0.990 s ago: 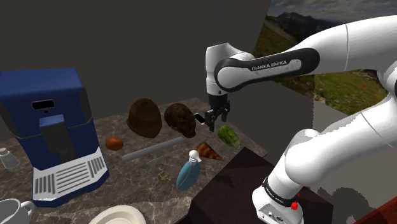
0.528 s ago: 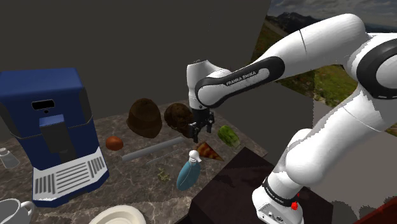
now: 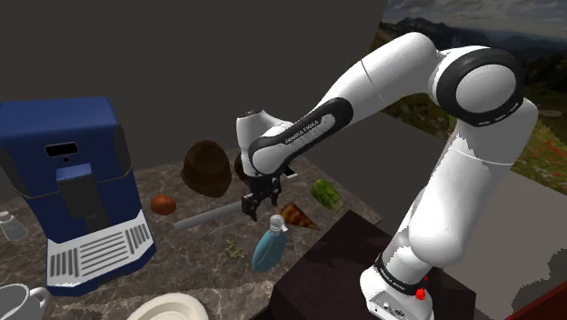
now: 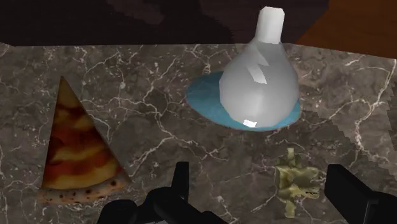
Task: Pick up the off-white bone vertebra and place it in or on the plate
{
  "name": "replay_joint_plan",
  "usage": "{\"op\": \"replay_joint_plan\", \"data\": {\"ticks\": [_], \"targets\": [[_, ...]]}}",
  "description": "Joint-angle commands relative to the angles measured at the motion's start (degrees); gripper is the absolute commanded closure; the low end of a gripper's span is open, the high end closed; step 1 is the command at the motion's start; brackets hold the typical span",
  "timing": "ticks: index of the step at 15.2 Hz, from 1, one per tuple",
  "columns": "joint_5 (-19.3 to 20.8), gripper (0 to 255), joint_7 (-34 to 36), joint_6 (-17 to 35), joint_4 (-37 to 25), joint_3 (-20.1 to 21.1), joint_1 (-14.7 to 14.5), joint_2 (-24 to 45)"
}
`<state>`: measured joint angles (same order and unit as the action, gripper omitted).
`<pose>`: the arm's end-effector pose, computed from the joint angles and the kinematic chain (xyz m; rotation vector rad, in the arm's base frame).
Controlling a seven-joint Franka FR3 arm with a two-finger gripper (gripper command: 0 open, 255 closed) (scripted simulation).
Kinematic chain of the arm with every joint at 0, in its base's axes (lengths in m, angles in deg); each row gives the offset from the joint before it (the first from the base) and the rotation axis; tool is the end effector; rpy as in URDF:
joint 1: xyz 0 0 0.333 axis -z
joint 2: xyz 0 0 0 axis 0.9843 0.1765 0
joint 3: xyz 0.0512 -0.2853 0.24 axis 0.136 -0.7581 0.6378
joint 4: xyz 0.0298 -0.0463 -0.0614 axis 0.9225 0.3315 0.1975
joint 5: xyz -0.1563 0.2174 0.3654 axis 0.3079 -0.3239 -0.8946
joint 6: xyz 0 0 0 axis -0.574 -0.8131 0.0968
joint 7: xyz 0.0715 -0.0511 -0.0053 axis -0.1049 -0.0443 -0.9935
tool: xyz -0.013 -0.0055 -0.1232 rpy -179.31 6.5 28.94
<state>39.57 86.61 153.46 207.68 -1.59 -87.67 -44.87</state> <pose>0.4861 0.1878 0.2719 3.0276 -0.0145 -0.3881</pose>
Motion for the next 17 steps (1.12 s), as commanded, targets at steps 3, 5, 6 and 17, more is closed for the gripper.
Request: {"op": "replay_joint_plan", "data": {"ticks": [3,5,6,17], "targets": [[1.84,0,3.39,3.91,-5.13,0.35,-1.49,9.63],[2.71,0,4.90,5.09,-8.25,0.27,-2.47,14.21],[3.12,0,5.61,5.57,-9.91,0.19,-2.99,16.48],[5.51,0,9.28,10.15,-20.09,-1.12,-6.68,31.91]]}}
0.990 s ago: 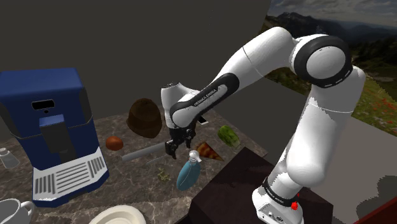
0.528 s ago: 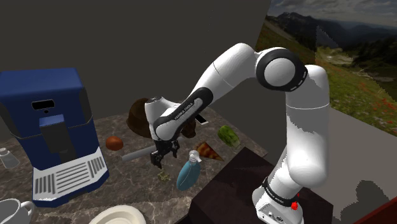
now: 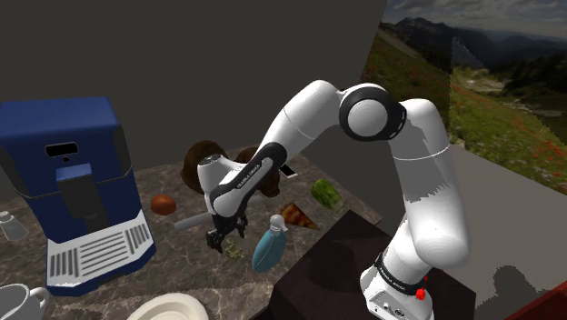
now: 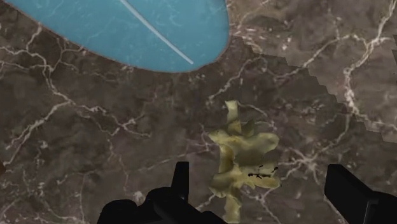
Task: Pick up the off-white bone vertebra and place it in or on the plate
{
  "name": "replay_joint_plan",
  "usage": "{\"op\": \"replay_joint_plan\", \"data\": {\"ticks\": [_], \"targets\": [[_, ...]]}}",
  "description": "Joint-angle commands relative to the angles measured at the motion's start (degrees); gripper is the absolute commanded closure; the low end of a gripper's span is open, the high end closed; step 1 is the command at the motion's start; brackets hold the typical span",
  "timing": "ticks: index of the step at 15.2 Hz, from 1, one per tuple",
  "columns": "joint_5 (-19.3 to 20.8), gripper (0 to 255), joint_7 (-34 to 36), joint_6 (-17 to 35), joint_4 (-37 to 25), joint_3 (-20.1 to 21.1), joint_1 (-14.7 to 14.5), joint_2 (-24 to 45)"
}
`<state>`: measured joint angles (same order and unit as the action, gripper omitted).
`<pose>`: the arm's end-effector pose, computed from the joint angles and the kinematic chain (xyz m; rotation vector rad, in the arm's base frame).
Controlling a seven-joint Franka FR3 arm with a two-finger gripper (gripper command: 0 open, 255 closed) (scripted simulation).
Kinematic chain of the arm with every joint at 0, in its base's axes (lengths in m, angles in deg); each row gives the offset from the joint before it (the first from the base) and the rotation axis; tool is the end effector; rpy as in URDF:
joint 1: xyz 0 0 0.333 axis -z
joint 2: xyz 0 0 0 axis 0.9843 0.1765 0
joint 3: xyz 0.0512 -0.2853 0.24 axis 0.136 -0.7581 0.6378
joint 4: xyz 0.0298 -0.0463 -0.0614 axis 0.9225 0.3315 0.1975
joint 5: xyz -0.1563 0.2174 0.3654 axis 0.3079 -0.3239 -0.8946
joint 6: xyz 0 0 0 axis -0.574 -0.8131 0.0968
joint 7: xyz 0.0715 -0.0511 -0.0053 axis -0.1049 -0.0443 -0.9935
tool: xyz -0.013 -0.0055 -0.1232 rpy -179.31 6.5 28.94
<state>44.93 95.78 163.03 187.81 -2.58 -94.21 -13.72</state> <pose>0.5627 0.2831 0.1004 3.0311 -0.0326 -0.4268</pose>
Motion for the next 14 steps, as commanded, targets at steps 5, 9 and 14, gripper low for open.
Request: {"op": "replay_joint_plan", "data": {"ticks": [5,9,14], "targets": [[0.47,0,0.32,2.18,0.09,-0.41,-0.36,2.07],[0.47,0,0.32,2.18,0.09,-0.41,-0.36,2.07],[0.47,255,0.32,2.17,0.09,-0.40,-0.36,2.06]]}}
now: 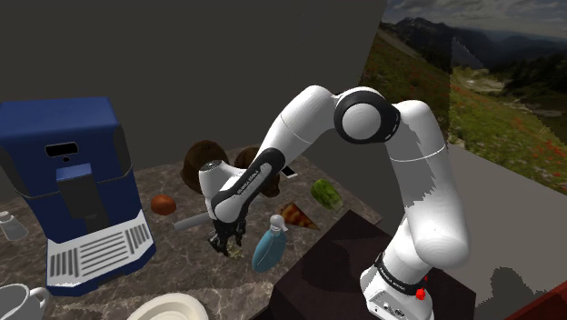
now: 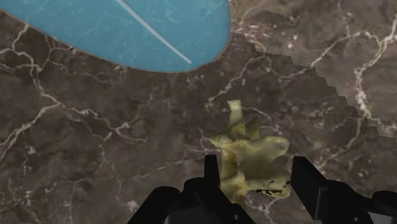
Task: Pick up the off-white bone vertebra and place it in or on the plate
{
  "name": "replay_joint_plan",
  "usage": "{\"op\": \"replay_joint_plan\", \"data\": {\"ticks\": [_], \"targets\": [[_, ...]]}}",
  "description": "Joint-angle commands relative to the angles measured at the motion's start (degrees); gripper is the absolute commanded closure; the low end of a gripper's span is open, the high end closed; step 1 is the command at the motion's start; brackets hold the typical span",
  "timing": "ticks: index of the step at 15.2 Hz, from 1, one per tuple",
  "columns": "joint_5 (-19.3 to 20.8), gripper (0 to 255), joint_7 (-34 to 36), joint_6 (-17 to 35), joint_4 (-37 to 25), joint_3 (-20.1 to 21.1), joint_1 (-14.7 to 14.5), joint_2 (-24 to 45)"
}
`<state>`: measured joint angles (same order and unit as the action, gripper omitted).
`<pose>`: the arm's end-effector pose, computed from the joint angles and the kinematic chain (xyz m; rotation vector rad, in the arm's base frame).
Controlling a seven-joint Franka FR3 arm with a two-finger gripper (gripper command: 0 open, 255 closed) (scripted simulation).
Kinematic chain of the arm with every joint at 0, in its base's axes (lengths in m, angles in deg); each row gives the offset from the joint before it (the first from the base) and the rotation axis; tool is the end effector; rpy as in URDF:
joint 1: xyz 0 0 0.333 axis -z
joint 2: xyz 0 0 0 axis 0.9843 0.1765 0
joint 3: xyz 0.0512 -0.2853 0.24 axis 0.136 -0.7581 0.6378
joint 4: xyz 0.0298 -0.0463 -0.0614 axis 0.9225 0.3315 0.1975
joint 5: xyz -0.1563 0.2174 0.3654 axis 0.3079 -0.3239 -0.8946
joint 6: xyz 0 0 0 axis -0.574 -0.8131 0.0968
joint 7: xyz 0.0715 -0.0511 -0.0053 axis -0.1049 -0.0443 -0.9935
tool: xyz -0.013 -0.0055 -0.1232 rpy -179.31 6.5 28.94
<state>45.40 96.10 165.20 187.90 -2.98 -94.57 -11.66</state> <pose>0.5585 0.2825 0.0792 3.0314 -0.0327 -0.4260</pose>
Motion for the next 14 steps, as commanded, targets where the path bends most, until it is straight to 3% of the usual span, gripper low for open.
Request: {"op": "replay_joint_plan", "data": {"ticks": [1,6,14], "targets": [[0.00,255,0.00,0.00,0.00,0.00,0.00,0.00],[0.00,255,0.00,0.01,0.00,0.00,0.00,0.00],[-1.17,255,-0.51,-3.90,1.57,1.05,0.81,-5.52]]}}
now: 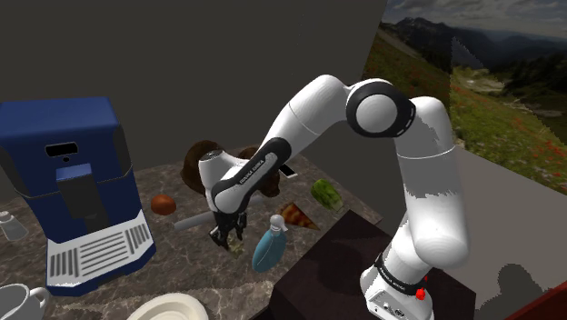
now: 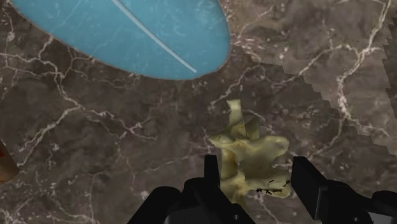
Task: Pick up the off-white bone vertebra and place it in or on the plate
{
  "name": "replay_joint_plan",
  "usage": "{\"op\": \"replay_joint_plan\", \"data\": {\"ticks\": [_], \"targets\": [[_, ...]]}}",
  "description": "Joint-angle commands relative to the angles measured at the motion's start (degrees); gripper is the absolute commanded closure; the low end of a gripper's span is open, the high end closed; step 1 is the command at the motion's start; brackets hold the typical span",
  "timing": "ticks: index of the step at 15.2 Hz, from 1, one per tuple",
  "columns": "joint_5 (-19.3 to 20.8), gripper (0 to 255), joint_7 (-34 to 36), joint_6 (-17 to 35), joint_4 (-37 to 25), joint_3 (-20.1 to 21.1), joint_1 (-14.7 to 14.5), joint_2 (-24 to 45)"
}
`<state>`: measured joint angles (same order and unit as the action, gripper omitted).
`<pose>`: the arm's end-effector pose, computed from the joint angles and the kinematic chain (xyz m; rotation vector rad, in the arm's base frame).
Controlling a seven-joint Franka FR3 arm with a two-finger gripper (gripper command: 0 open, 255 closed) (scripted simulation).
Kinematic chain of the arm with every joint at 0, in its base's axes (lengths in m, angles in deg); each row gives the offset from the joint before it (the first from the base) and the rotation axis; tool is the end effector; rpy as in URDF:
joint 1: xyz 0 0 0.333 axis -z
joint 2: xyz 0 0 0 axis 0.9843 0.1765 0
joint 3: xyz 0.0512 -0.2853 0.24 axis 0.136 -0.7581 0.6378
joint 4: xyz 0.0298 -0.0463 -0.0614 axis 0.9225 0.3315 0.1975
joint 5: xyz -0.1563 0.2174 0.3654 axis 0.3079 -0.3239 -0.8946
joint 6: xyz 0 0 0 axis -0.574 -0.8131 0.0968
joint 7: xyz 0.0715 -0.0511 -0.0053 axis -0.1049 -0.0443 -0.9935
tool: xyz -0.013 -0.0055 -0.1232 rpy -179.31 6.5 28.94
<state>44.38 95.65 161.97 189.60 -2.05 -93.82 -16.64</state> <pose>0.5563 0.2814 0.1207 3.0315 -0.0326 -0.4257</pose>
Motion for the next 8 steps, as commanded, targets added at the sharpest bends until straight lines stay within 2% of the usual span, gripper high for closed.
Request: {"op": "replay_joint_plan", "data": {"ticks": [1,8], "targets": [[-0.30,255,-0.12,-1.19,0.01,0.25,0.16,-1.21],[-1.43,255,-0.64,-5.00,0.65,1.07,0.78,-5.72]]}}
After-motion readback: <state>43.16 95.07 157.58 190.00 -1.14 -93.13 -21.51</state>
